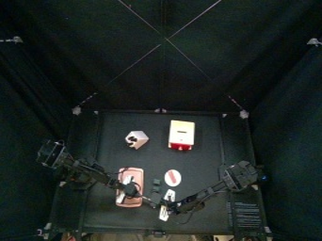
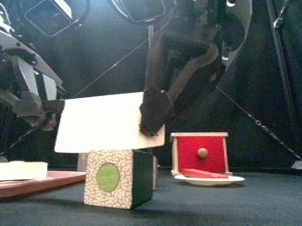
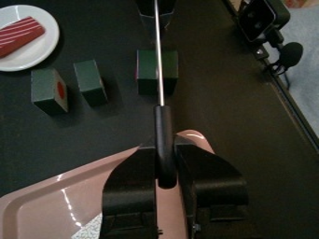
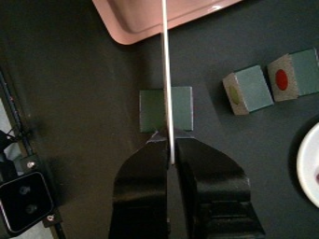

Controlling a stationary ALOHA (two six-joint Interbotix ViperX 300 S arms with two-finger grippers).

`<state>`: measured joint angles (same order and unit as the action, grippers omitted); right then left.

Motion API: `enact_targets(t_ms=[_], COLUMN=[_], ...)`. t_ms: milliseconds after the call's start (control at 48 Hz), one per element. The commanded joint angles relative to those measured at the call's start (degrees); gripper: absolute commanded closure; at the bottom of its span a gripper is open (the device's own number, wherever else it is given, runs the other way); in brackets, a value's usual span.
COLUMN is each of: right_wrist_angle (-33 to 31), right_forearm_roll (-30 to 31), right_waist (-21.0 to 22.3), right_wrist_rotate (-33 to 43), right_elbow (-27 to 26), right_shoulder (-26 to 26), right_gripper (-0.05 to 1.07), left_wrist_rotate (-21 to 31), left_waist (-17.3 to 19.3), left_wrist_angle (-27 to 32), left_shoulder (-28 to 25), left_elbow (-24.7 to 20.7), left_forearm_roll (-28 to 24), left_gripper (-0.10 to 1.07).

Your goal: Cut sushi roll

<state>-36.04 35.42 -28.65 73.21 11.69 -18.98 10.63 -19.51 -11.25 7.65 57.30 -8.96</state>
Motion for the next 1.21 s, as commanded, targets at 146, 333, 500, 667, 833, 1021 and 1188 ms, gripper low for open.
enact_targets(t_ms=[146,333,500,667,833,1021,1188], right_wrist_angle=[-0.09,0.18,0.18,0.18,0.79,2.37,2.46], right_forearm_roll=[-0.70,-0.97,-1.32,-1.58,-2.55,-2.72,-3.34], right_waist=[-0.44,-0.44,-0.44,0.00,0.53,0.97,1.14], right_wrist_rotate=[-0.18,0.00,0.09,0.09,0.09,0.00,0.00], right_elbow=[-0.18,0.35,0.62,1.14,1.67,1.76,1.85], right_shoulder=[1.23,0.79,0.26,-0.09,-0.62,-1.32,-1.58], right_gripper=[0.76,0.76,0.76,0.76,0.76,0.76,0.76], left_wrist_rotate=[-0.09,-0.09,-0.09,0.09,0.09,0.09,0.09], left_waist=[0.00,0.00,0.00,0.00,-0.26,-0.62,-1.14], left_wrist_angle=[-0.18,-0.18,-0.18,-0.18,-0.18,-0.09,-0.18], left_shoulder=[0.09,-0.70,-1.58,-2.55,-3.16,-4.13,-4.66], left_elbow=[-1.05,-0.88,-1.41,-1.76,-1.76,-1.76,-1.76], left_forearm_roll=[0.09,0.09,0.00,0.18,0.35,0.44,0.35], left_gripper=[0.67,0.67,0.67,0.68,0.68,0.68,0.68])
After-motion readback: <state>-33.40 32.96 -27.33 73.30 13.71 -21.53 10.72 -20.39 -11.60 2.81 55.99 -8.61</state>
